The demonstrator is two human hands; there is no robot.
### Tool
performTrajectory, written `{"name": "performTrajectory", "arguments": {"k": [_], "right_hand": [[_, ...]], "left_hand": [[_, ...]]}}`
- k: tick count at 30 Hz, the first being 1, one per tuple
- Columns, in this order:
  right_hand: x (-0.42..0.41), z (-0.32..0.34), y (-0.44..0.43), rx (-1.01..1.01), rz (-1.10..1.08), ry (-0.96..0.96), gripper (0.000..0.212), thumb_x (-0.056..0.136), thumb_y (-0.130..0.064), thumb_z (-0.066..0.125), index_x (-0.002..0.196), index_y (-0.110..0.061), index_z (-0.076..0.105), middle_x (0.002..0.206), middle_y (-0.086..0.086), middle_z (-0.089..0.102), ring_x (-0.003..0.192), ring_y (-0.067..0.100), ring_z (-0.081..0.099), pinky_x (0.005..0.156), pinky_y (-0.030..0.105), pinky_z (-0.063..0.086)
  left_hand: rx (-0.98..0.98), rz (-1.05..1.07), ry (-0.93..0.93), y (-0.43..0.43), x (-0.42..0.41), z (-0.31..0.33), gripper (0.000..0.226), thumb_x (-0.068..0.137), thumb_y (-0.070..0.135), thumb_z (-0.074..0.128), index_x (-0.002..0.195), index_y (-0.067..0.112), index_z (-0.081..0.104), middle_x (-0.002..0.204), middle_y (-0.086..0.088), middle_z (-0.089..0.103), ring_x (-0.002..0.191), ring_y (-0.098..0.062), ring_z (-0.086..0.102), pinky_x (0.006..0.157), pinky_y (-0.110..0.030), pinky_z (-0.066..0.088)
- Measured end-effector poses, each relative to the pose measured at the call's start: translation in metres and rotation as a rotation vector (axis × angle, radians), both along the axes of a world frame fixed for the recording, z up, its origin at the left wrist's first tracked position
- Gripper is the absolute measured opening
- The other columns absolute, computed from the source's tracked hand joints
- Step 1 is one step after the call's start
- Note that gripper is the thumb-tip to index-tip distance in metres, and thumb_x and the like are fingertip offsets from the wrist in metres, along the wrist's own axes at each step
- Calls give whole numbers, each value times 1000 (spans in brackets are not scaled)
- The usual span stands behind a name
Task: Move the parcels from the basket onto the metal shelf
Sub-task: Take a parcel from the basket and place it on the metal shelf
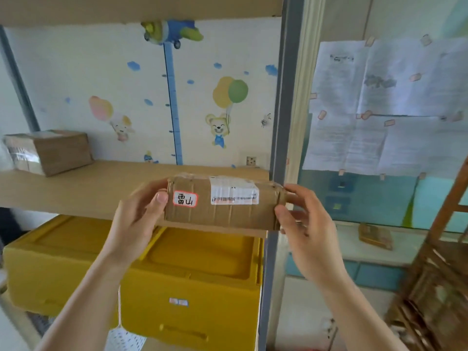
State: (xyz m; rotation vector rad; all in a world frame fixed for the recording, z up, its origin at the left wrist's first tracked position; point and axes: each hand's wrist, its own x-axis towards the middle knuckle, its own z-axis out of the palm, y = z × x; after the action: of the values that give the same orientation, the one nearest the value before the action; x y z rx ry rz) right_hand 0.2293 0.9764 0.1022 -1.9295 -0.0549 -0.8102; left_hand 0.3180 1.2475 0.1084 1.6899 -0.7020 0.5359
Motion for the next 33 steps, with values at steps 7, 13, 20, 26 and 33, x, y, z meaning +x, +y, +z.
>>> {"name": "performTrajectory", "arguments": {"k": [7, 13, 20, 26, 33], "right_hand": [[90, 13, 36, -618, -444, 114, 40, 97, -23, 66, 137, -22, 61, 115, 0, 76, 86, 16, 74, 75, 27, 59], [99, 14, 43, -830, -666, 342, 43, 101, -18, 56, 144, -23, 54, 129, 2, 67, 82, 23, 72, 65, 32, 57], [104, 27, 41, -982, -701, 467, 38, 104, -27, 51, 142, -23, 54, 127, 0, 59, 89, 20, 70, 62, 25, 40], [70, 24, 6, -746, -547, 45, 42, 92, -23, 70, 133, -17, 65, 107, 2, 68, 79, 21, 70, 66, 32, 60], [-55, 7, -109, -391, -460, -6, 72, 88, -37, 70, 153, -22, 43, 151, -14, 50, 142, -1, 42, 115, 24, 37]], "left_hand": [[256, -5, 113, 10, 119, -25, 36, 97, 7, 63, 130, 21, 62, 99, 44, 70, 102, 18, 65, 73, -5, 53], [351, 36, 98, -19, 140, -30, 45, 96, 8, 67, 140, 15, 60, 120, 13, 67, 103, 2, 63, 73, 4, 43], [421, 63, 80, -25, 138, -23, 42, 93, 13, 72, 135, 12, 65, 122, -2, 76, 100, -4, 65, 75, 7, 42], [175, 133, -219, -39, 101, -6, 33, 97, 19, 65, 128, 9, 67, 120, 8, 68, 101, -5, 67, 84, -22, 54], [109, -335, -352, -210, -1, -3, 47, 97, 29, 53, 136, 4, 61, 135, 4, 63, 132, 5, 52, 104, -11, 40]]}}
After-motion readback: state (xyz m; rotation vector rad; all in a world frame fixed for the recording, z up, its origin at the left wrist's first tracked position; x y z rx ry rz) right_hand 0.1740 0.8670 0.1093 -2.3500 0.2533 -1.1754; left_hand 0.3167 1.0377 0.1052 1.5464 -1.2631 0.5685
